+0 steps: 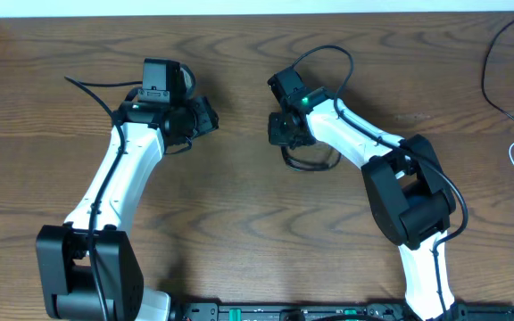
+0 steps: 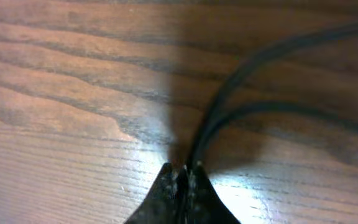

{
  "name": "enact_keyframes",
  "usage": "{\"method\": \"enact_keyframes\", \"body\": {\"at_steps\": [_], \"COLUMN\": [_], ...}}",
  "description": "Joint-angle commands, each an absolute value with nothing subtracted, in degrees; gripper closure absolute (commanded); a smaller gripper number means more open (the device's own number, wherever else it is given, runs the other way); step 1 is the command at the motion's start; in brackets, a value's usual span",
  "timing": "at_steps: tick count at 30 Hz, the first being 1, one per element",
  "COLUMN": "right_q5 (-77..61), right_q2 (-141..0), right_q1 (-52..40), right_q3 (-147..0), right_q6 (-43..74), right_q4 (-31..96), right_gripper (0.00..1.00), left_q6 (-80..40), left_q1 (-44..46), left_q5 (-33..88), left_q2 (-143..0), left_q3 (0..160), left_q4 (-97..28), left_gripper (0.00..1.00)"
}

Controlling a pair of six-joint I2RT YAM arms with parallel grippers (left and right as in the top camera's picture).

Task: Untangle cables
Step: 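Carry the black cable rightward to the right table edge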

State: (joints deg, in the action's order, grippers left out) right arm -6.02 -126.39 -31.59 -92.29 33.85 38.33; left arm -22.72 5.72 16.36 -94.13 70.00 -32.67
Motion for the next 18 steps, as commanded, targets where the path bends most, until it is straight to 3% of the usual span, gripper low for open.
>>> {"method": "enact_keyframes", "body": {"at_steps": [1, 9, 18], "right_q5": [-6.22, -12.01, -11.88], "right_q2": [-127.63, -122.32, -106.91], "right_q1": [-31.97, -28.80, -15.49], "right_q3": [-92.03, -98.39, -109.56], "right_q6": [32.10, 16.19, 8.93], "right_q4": [38.33, 45.04, 57.36], "right_gripper": [0.99, 0.99, 0.99], "left_q6": [-23.20, -23.18, -23.18], "left_q1": [5.48, 5.48, 5.48], "left_q5": [15.81, 15.81, 15.81], "left_q2": [-94.45, -94.45, -94.45], "left_q3": [70.35, 70.35, 70.35], "left_q4": [-32.77, -32.80, -32.77], "left_gripper": [0.45, 0.45, 0.44]}}
